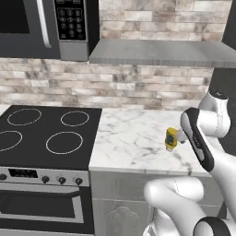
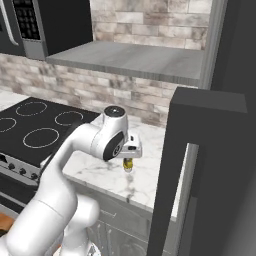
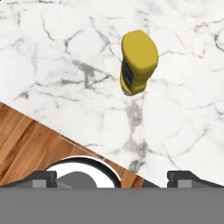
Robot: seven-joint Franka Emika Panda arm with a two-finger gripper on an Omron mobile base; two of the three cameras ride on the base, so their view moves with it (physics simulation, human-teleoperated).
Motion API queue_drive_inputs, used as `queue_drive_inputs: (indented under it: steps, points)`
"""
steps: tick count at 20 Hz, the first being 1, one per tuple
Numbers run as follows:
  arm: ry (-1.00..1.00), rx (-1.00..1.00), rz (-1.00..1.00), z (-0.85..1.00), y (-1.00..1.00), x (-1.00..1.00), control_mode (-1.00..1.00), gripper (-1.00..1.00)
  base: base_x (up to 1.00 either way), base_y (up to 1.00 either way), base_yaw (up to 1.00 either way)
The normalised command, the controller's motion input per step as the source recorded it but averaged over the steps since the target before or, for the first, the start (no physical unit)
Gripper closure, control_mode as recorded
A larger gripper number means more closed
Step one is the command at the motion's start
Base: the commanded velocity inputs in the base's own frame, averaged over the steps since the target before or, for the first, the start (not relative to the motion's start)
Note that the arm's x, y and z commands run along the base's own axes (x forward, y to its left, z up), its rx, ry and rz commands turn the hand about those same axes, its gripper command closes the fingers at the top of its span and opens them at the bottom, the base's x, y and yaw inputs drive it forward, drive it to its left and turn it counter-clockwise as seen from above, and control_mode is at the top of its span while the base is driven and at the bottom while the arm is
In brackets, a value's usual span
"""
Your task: Place the mustard and mustard from the counter to the top shelf of the fridge. If the existing items in the fridge are on the top shelf, move them to other shelves.
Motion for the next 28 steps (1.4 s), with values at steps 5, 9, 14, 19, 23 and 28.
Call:
queue_drive_inputs:
  steps: [5,9,14,19,23,28]
  points:
    - [0.0,0.0,0.08,-0.29,-0.01,0.44,-1.0,-1.0,0.0,0.0,0.0]
    - [0.0,0.0,0.08,-0.25,-0.06,0.32,-1.0,-1.0,0.0,0.0,0.0]
    - [0.0,0.0,0.07,-0.19,-0.03,0.3,-1.0,-1.0,0.0,0.0,0.0]
    - [0.0,0.0,0.07,-0.18,-0.02,0.22,-1.0,-1.0,0.0,0.0,0.0]
    - [-0.01,0.0,0.04,-0.21,0.0,0.2,-1.0,-1.0,0.0,0.0,0.0]
    - [-0.03,0.0,0.03,-0.21,0.0,0.26,-1.0,-1.0,0.0,0.0,0.0]
